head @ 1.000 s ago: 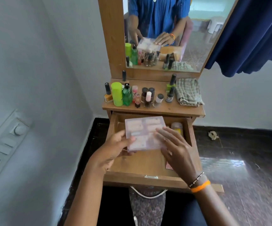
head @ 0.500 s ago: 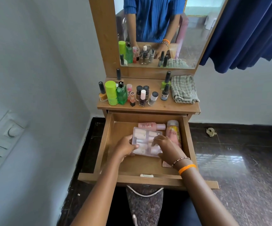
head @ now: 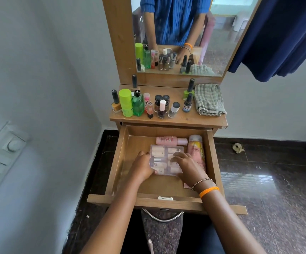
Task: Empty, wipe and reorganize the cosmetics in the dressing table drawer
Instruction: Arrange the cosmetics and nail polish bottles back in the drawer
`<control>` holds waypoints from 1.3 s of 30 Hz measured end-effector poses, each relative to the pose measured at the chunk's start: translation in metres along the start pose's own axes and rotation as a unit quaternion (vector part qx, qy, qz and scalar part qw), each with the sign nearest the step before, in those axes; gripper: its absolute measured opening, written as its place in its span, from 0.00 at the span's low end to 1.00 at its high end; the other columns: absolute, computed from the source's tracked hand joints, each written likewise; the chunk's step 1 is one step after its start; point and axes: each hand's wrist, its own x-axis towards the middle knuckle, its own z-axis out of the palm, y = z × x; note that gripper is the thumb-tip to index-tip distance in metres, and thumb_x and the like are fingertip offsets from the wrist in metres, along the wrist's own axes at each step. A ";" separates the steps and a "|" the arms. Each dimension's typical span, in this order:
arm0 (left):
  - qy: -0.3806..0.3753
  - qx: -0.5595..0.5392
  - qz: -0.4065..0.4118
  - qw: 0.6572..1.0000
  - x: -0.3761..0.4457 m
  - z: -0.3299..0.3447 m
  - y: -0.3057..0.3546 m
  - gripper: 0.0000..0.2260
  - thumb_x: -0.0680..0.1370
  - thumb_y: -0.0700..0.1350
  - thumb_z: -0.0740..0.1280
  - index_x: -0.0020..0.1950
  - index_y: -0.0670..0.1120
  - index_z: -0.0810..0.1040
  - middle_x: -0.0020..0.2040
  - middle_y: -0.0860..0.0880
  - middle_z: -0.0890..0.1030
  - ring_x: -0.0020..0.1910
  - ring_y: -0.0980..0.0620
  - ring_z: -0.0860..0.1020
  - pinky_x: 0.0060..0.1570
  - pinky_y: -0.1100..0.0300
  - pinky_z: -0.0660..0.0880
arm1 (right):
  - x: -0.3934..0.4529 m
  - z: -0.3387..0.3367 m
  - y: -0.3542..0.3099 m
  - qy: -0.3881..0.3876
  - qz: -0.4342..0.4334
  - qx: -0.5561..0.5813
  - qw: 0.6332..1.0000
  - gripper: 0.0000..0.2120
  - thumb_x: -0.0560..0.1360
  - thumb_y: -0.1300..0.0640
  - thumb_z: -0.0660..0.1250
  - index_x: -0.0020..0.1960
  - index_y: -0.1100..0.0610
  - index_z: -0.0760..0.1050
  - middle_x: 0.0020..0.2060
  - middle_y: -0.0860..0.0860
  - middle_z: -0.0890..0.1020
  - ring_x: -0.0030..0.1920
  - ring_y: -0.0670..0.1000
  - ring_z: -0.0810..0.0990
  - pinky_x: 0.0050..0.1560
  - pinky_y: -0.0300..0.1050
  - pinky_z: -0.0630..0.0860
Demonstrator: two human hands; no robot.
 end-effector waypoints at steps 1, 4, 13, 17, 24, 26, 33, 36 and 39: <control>-0.001 -0.002 0.004 1.000 0.000 0.001 0.000 0.20 0.72 0.44 0.72 0.64 0.47 0.74 0.60 0.47 0.71 0.55 0.48 0.74 0.49 0.61 0.68 | 0.000 0.000 0.000 0.002 0.002 0.001 1.000 0.24 0.71 0.67 0.66 0.65 0.54 0.70 0.69 0.50 0.67 0.69 0.53 0.65 0.68 0.45 0.68; 0.000 -0.002 0.010 1.000 0.000 0.002 0.000 0.22 0.72 0.44 0.72 0.65 0.48 0.73 0.61 0.47 0.70 0.55 0.49 0.75 0.49 0.61 0.70 | -0.001 -0.001 0.000 0.003 0.005 0.004 1.000 0.24 0.72 0.67 0.66 0.65 0.53 0.69 0.70 0.50 0.66 0.69 0.53 0.64 0.68 0.45 0.67; 0.053 -0.082 -0.013 0.995 -0.001 -0.003 0.000 0.27 0.74 0.43 0.70 0.72 0.47 0.66 0.65 0.48 0.70 0.58 0.50 0.75 0.46 0.64 0.75 | 0.000 -0.003 -0.003 -0.006 -0.002 0.001 1.000 0.23 0.72 0.62 0.68 0.66 0.53 0.70 0.70 0.51 0.67 0.70 0.53 0.65 0.69 0.45 0.65; 0.236 -0.160 0.015 0.958 -0.012 -0.038 0.007 0.13 0.77 0.44 0.66 0.61 0.47 0.76 0.57 0.49 0.76 0.44 0.57 0.76 0.37 0.70 0.68 | 0.011 -0.033 -0.031 0.118 -0.083 0.047 0.989 0.15 0.72 0.60 0.69 0.58 0.55 0.75 0.60 0.52 0.77 0.61 0.55 0.74 0.61 0.46 0.71; 0.418 -0.173 0.091 0.887 -0.005 -0.134 0.031 0.14 0.76 0.39 0.66 0.62 0.42 0.74 0.51 0.47 0.73 0.45 0.54 0.74 0.46 0.70 0.71 | 0.077 -0.115 -0.105 0.370 -0.136 0.048 0.918 0.06 0.72 0.65 0.64 0.45 0.62 0.79 0.42 0.58 0.82 0.44 0.60 0.76 0.47 0.51 0.73; 0.398 -0.131 0.066 0.905 0.006 -0.150 0.035 0.21 0.76 0.41 0.68 0.68 0.42 0.71 0.58 0.45 0.72 0.52 0.51 0.75 0.50 0.64 0.69 | 0.097 -0.125 -0.115 0.377 -0.121 0.007 0.918 0.10 0.73 0.67 0.62 0.51 0.65 0.79 0.46 0.60 0.81 0.48 0.62 0.75 0.50 0.54 0.73; 0.356 -0.084 0.062 0.929 0.024 -0.154 0.040 0.16 0.73 0.43 0.72 0.60 0.43 0.78 0.52 0.42 0.75 0.51 0.43 0.77 0.44 0.57 0.68 | 0.129 -0.122 -0.117 0.285 -0.087 -0.046 0.953 0.17 0.75 0.67 0.60 0.61 0.58 0.76 0.56 0.55 0.79 0.58 0.60 0.68 0.54 0.51 0.67; 0.368 -0.095 0.057 0.923 0.024 -0.154 0.041 0.16 0.73 0.44 0.72 0.59 0.42 0.77 0.53 0.42 0.76 0.50 0.45 0.77 0.42 0.61 0.66 | 0.124 -0.124 -0.118 0.274 -0.093 -0.032 0.957 0.16 0.74 0.66 0.62 0.60 0.57 0.77 0.55 0.54 0.80 0.58 0.59 0.68 0.56 0.51 0.66; 0.366 -0.097 0.063 0.923 0.023 -0.153 0.040 0.15 0.73 0.44 0.72 0.58 0.42 0.77 0.53 0.43 0.76 0.49 0.46 0.77 0.40 0.62 0.65 | 0.118 -0.126 -0.118 0.282 -0.113 -0.009 0.953 0.13 0.72 0.66 0.64 0.55 0.59 0.79 0.51 0.55 0.81 0.57 0.60 0.69 0.57 0.53 0.68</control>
